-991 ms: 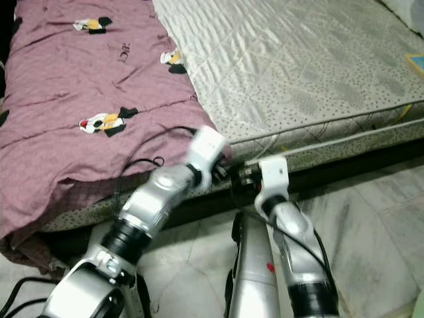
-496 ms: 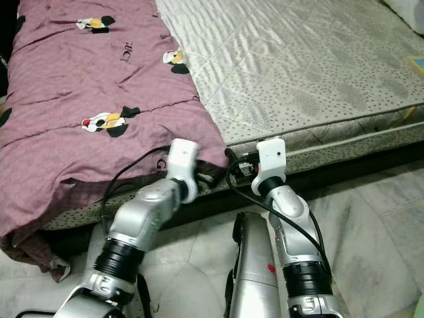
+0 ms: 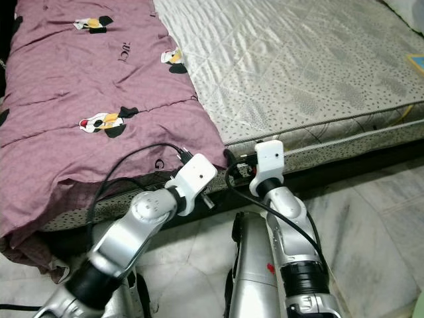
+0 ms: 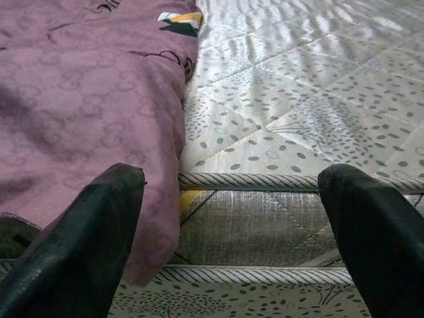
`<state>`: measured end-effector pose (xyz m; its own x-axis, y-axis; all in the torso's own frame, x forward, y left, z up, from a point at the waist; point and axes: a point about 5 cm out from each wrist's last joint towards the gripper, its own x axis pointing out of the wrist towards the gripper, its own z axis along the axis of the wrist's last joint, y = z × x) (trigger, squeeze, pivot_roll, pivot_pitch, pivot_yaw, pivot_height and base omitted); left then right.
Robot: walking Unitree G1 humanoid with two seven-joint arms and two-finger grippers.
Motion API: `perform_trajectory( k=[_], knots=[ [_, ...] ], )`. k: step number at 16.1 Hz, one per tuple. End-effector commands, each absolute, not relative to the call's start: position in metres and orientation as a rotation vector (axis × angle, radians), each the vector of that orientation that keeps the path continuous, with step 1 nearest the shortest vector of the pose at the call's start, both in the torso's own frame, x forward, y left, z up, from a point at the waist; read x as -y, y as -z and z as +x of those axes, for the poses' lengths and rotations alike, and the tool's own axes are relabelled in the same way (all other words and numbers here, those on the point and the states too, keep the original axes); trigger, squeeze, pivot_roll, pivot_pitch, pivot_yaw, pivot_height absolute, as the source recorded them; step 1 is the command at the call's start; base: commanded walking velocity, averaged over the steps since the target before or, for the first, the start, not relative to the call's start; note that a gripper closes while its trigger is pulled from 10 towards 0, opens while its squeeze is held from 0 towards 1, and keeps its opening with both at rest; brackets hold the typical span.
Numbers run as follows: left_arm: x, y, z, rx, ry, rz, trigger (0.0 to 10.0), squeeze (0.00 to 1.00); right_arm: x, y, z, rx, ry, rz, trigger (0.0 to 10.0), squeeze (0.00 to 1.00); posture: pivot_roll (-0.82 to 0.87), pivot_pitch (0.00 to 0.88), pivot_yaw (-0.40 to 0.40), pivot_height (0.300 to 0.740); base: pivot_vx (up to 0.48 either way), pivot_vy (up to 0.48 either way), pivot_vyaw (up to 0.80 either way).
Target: Clean up the room
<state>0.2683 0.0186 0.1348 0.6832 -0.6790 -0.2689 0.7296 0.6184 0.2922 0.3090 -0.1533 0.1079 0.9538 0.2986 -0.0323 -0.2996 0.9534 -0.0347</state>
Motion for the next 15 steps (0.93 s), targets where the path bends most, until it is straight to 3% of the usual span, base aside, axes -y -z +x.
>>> perform_trajectory(
  k=[1, 2, 4, 5, 9, 12, 15],
  knots=[
    [-0.025, -0.150, 0.264, -0.027, 0.777, 0.428, 10.0, 0.79, 0.152, -0.106, 0.310, -0.031, -0.309, -0.048, 10.0, 0.00, -0.02, 0.142, -0.059, 0.495, 0.000, 0.000, 0.00],
    [-0.025, -0.150, 0.264, -0.027, 0.777, 0.428, 10.0, 0.79, 0.152, -0.106, 0.310, -0.031, -0.309, -0.048, 10.0, 0.00, -0.02, 0.142, -0.059, 0.495, 0.000, 0.000, 0.00],
    [-0.053, -0.158, 0.262, 0.070, 0.583, 0.370, 10.0, 0.00, 0.149, -0.110, 0.315, -0.011, -0.311, -0.048, 10.0, 0.00, -0.02, 0.148, -0.061, 0.495, 0.000, 0.000, 0.00],
    [-0.072, -0.155, 0.255, 0.068, 0.467, 0.339, 10.0, 0.00, 0.152, -0.112, 0.318, -0.001, -0.299, -0.054, 10.0, 0.00, -0.02, 0.150, -0.062, 0.495, 0.000, 0.000, 0.00],
    [-0.108, -0.147, 0.235, 0.085, 0.259, 0.254, 10.0, 0.00, 0.154, -0.110, 0.317, -0.005, -0.290, -0.066, 10.0, 0.00, -0.01, 0.160, -0.073, 0.495, 0.000, 0.000, 0.00],
    [-0.124, -0.152, 0.243, 0.111, 0.144, 0.225, 10.0, 0.00, 0.153, -0.110, 0.317, -0.006, -0.295, -0.071, 10.0, 0.00, -0.03, 0.170, -0.079, 0.495, 0.000, 0.000, 0.00],
    [-0.160, -0.174, 0.266, 0.196, -0.012, 0.259, 10.0, 0.00, 0.169, -0.105, 0.310, -0.035, -0.266, -0.106, 10.0, 0.00, -0.04, 0.176, -0.083, 0.495, 0.000, 0.000, 0.00]
  ],
)
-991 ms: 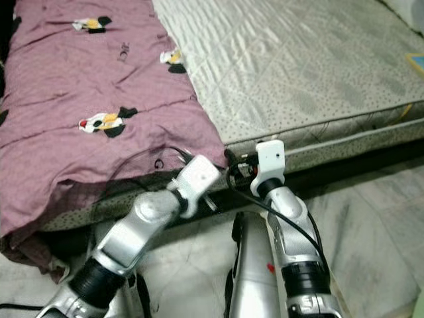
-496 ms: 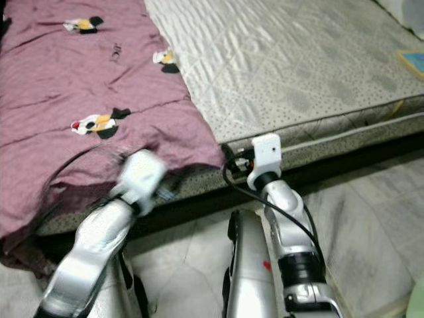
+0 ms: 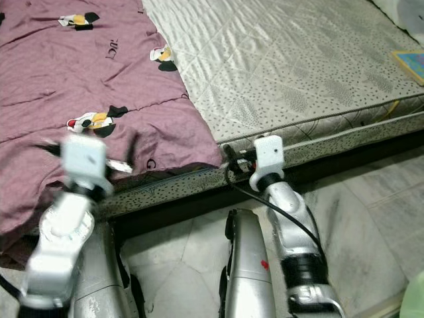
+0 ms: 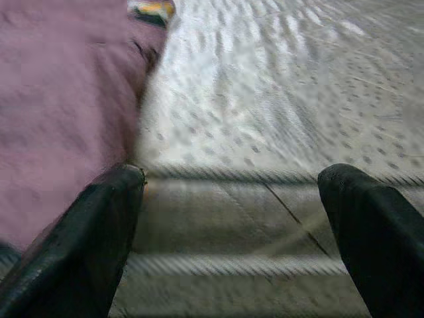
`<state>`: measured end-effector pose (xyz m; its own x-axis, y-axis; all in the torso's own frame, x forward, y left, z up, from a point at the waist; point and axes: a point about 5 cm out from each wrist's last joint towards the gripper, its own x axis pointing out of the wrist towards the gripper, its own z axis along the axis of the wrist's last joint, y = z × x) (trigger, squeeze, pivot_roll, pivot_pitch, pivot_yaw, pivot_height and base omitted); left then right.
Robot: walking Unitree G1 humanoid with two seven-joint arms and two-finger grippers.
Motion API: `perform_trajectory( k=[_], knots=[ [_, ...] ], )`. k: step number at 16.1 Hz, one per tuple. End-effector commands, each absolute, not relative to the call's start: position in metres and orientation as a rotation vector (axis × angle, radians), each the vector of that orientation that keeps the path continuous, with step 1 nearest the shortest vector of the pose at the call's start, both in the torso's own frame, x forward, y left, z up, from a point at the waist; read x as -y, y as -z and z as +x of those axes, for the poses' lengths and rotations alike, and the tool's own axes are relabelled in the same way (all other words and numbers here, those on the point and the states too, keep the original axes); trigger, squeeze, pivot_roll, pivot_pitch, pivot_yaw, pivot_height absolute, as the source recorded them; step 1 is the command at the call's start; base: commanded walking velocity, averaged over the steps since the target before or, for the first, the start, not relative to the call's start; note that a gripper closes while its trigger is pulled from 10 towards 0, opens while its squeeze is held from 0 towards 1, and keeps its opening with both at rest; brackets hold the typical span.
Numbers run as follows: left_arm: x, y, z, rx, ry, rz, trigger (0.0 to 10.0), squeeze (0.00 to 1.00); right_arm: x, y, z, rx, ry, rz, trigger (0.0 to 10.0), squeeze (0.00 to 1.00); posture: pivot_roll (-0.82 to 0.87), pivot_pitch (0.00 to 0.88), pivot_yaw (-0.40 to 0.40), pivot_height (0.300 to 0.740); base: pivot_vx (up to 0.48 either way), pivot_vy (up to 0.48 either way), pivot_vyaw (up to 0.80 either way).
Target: Clean up the room
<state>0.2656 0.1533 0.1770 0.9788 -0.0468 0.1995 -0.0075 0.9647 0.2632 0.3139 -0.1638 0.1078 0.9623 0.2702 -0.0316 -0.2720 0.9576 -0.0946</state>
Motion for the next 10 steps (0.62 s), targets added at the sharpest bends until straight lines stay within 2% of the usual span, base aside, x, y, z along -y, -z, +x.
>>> perform_trajectory(
  k=[1, 3, 5, 7, 10],
  knots=[
    [-0.172, -0.178, 0.274, 0.202, -0.051, 0.272, 10.0, 0.00, 0.174, -0.101, 0.305, -0.050, -0.261, -0.116, 10.0, 0.00, -0.06, 0.179, -0.084, 0.495, 0.000, 0.000, 0.00],
    [-0.190, -0.174, 0.290, 0.145, -0.096, 0.275, 10.0, 0.00, 0.179, -0.096, 0.296, -0.076, -0.254, -0.114, 10.0, 0.00, -0.07, 0.180, -0.084, 0.495, 0.000, 0.000, 0.00],
    [-0.194, -0.161, 0.306, 0.049, -0.079, 0.231, 10.0, 0.00, 0.179, -0.095, 0.291, -0.083, -0.259, -0.111, 10.0, 0.00, -0.08, 0.177, -0.083, 0.495, 0.000, 0.000, 0.00],
    [-0.187, -0.153, 0.320, 0.026, -0.047, 0.168, 10.0, 0.00, 0.180, -0.096, 0.291, -0.083, -0.256, -0.112, 10.0, 0.00, -0.10, 0.173, -0.074, 0.495, 0.000, 0.000, 0.00],
    [-0.171, -0.164, 0.310, 0.132, -0.074, 0.048, 10.0, 0.00, 0.179, -0.102, 0.292, -0.071, -0.257, -0.085, 10.0, 0.00, -0.10, 0.170, -0.066, 0.495, 0.000, 0.000, 0.00]
  ],
)
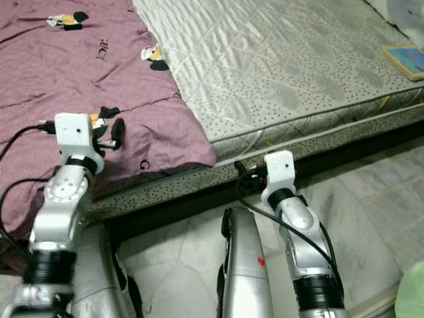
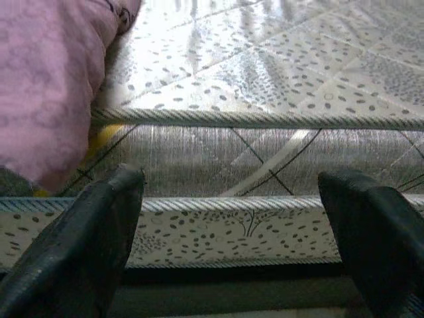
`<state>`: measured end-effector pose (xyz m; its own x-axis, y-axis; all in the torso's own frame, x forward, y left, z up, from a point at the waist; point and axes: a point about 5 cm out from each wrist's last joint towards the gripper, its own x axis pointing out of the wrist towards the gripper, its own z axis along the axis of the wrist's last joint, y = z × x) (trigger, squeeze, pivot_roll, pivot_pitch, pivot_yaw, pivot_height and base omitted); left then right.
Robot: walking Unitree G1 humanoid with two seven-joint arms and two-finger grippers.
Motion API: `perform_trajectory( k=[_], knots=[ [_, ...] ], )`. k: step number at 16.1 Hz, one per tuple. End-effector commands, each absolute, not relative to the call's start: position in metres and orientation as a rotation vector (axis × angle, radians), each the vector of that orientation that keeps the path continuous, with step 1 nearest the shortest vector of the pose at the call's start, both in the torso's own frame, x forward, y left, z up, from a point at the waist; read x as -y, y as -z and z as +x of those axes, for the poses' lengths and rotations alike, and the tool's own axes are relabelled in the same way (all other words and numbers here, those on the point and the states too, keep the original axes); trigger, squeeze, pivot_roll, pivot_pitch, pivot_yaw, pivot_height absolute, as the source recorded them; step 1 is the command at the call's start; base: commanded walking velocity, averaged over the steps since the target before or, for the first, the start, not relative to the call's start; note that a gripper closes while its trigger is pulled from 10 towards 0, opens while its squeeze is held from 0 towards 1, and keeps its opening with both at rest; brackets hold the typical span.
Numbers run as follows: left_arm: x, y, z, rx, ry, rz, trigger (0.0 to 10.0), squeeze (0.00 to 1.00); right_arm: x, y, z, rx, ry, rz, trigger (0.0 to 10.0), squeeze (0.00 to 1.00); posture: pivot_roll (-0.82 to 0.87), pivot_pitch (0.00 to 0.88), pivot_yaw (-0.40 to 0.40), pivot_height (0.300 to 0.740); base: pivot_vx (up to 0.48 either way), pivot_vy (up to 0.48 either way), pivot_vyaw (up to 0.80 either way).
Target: Clean up the room
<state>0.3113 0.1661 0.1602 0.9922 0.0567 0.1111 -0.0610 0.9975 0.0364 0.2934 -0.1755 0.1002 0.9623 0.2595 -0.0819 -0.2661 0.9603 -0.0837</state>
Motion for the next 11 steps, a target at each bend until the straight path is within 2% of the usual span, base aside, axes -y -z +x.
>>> perform_trajectory(
  k=[1, 3, 6, 8, 9, 11],
  knots=[
    [-0.172, -0.164, 0.297, 0.150, -0.129, -0.020, 10.0, 0.00, 0.174, -0.103, 0.296, -0.069, -0.268, -0.067, 10.0, 0.00, -0.08, 0.174, -0.070, 0.495, 0.000, 0.000, 0.00],
    [-0.174, -0.164, 0.281, 0.170, -0.170, -0.056, 10.0, 0.00, 0.169, -0.106, 0.302, -0.059, -0.279, -0.050, 10.0, 0.00, -0.06, 0.177, -0.072, 0.495, 0.000, 0.000, 0.00],
    [-0.177, -0.161, 0.235, 0.183, -0.236, 0.004, 10.0, 0.00, 0.152, -0.120, 0.325, -0.025, -0.301, 0.019, 10.0, 0.00, 0.01, 0.201, -0.077, 0.495, 0.000, 0.000, 0.00],
    [-0.187, -0.148, 0.206, 0.116, -0.305, 0.045, 10.0, 0.00, 0.134, -0.128, 0.339, -0.010, -0.334, 0.056, 10.0, 0.00, 0.05, 0.212, -0.078, 0.495, 0.000, 0.000, 0.00],
    [-0.197, -0.137, 0.185, 0.049, -0.366, 0.055, 10.0, 0.00, 0.117, -0.133, 0.346, -0.008, -0.371, 0.082, 10.0, 0.00, 0.07, 0.214, -0.078, 0.495, 0.000, 0.000, 0.00],
    [-0.200, -0.130, 0.171, 0.006, -0.388, 0.059, 10.0, 0.00, 0.100, -0.136, 0.352, -0.014, -0.407, 0.141, 10.0, 0.00, 0.10, 0.217, -0.081, 0.495, 0.000, 0.000, 0.00]
  ],
)
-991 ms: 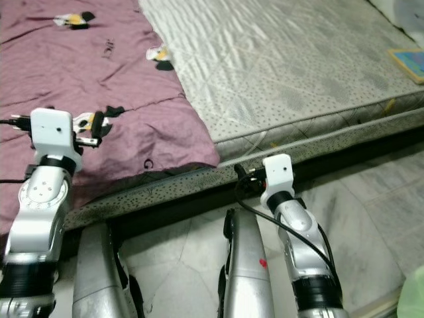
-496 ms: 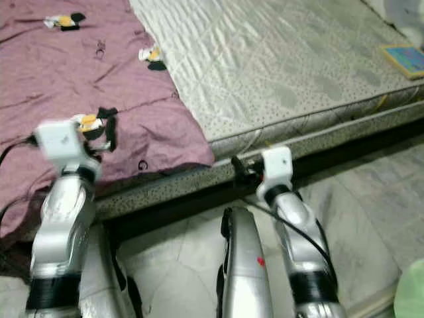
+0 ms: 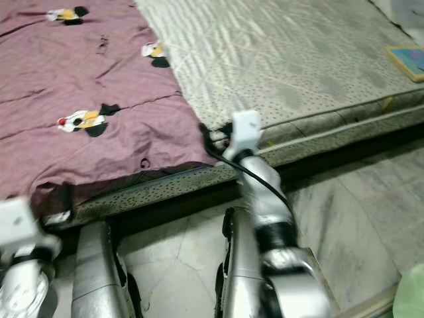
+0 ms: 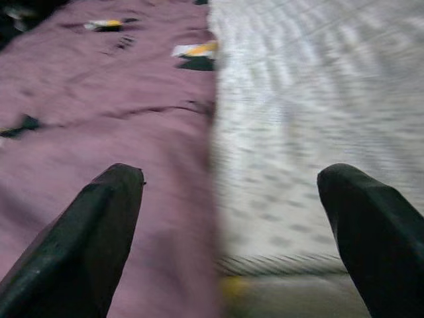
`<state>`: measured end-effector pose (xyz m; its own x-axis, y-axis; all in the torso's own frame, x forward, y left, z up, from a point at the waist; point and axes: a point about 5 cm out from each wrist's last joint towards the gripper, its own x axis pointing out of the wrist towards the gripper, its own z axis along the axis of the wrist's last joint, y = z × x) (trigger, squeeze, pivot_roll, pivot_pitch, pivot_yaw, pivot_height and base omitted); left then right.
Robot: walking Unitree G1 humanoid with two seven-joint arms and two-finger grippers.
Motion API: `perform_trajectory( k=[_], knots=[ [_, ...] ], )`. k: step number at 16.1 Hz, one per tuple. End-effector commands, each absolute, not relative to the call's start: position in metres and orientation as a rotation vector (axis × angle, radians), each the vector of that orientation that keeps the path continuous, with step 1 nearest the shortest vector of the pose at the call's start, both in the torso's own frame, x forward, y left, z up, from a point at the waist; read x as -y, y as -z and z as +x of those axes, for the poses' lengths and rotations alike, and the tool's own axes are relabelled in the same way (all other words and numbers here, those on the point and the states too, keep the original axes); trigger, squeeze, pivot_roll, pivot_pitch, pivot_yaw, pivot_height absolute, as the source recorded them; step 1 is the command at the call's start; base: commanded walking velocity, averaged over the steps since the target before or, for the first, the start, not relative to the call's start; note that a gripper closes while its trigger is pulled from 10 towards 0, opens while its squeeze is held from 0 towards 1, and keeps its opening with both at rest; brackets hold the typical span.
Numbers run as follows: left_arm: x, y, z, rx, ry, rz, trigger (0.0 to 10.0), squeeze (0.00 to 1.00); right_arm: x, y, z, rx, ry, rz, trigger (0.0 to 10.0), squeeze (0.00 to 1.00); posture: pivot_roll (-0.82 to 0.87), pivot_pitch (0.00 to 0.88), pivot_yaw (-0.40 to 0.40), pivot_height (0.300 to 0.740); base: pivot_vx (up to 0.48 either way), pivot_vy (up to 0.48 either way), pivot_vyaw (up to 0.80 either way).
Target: Clean up the room
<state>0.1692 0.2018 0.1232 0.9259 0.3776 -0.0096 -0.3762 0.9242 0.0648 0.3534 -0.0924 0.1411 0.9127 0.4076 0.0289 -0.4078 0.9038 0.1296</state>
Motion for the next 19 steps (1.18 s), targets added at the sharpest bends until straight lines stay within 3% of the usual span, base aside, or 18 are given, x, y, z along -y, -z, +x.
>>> perform_trajectory(
  k=[1, 5, 7, 10, 13, 19],
  knots=[
    [-0.200, -0.129, 0.165, -0.013, -0.393, 0.057, 10.0, 0.00, 0.077, -0.144, 0.357, 0.000, -0.451, 0.200, 10.0, 0.00, 0.12, 0.218, -0.082, 0.495, 0.000, 0.000, 0.00],
    [-0.197, -0.136, 0.170, 0.004, -0.369, 0.068, 10.0, 0.00, 0.016, -0.158, 0.354, -0.018, -0.612, 0.310, 10.0, 0.00, 0.14, 0.216, -0.079, 0.495, 0.000, 0.000, 0.00],
    [-0.196, -0.138, 0.171, 0.010, -0.359, 0.071, 10.0, 0.00, -0.012, -0.141, 0.341, -0.128, -0.711, 0.250, 10.0, 0.00, 0.14, 0.220, -0.074, 0.495, 0.000, 0.000, 0.00],
    [-0.195, -0.140, 0.172, 0.010, -0.356, 0.072, 10.0, 0.00, -0.021, -0.106, 0.326, -0.281, -0.745, 0.165, 10.0, 0.00, 0.15, 0.226, -0.072, 0.495, 0.000, 0.000, 0.00],
    [-0.193, -0.139, 0.172, -0.001, -0.347, 0.071, 10.0, 0.00, 0.011, -0.076, 0.326, -0.425, -0.613, 0.132, 10.0, 0.00, 0.14, 0.231, -0.071, 0.495, 0.000, 0.000, 0.00],
    [-0.194, -0.136, 0.177, -0.014, -0.336, 0.071, 10.0, 0.00, 0.116, -0.066, 0.343, -0.473, -0.244, 0.118, 10.0, 0.00, 0.12, 0.230, -0.066, 0.495, 0.000, 0.000, 0.00]
  ],
)
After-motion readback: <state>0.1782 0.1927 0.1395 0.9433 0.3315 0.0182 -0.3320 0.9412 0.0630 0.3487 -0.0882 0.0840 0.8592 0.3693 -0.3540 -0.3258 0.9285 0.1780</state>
